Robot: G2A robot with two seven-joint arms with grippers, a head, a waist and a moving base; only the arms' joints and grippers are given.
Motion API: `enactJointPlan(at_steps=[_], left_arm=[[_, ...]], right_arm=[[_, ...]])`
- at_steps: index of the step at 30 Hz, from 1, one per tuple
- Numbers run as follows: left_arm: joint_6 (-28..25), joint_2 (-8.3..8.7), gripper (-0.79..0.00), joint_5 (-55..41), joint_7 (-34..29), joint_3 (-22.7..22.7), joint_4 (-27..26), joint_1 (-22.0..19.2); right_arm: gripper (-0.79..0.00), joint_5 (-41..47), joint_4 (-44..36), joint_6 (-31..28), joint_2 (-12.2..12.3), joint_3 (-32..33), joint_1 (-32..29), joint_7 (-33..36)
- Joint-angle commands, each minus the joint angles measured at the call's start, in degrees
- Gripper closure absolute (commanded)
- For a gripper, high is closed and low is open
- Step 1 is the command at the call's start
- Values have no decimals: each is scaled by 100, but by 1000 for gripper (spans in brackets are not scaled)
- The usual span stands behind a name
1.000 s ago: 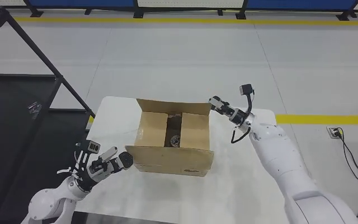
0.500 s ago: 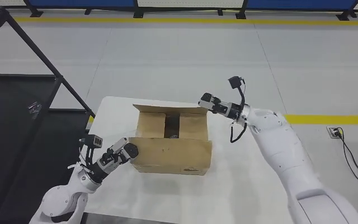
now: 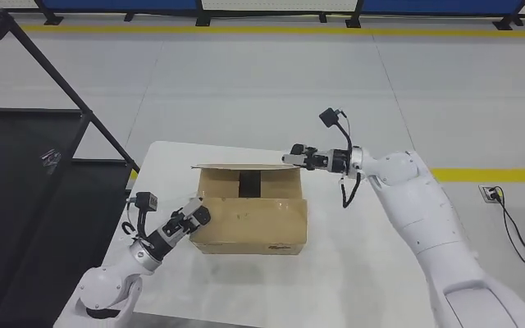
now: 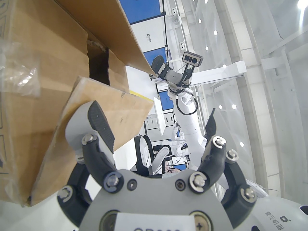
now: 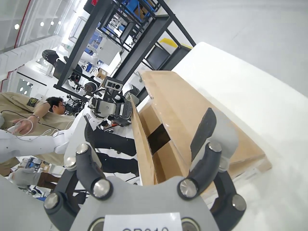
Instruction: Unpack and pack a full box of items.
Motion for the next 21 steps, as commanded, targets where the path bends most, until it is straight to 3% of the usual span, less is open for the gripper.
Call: enactJointPlan(at_steps=[1, 10, 21], left_arm=[[3, -9, -785, 48, 78, 26, 22, -20], [71, -54, -785, 376, 403, 182, 71, -170], [153, -145, -785, 989, 826, 591, 327, -551]], right_arm=[[-785, 68, -44, 460, -15, -65, 36, 198], [-785, 329, 83, 1482, -157, -423, 159, 612], [-785, 596, 162, 1693, -278, -629, 146, 715]])
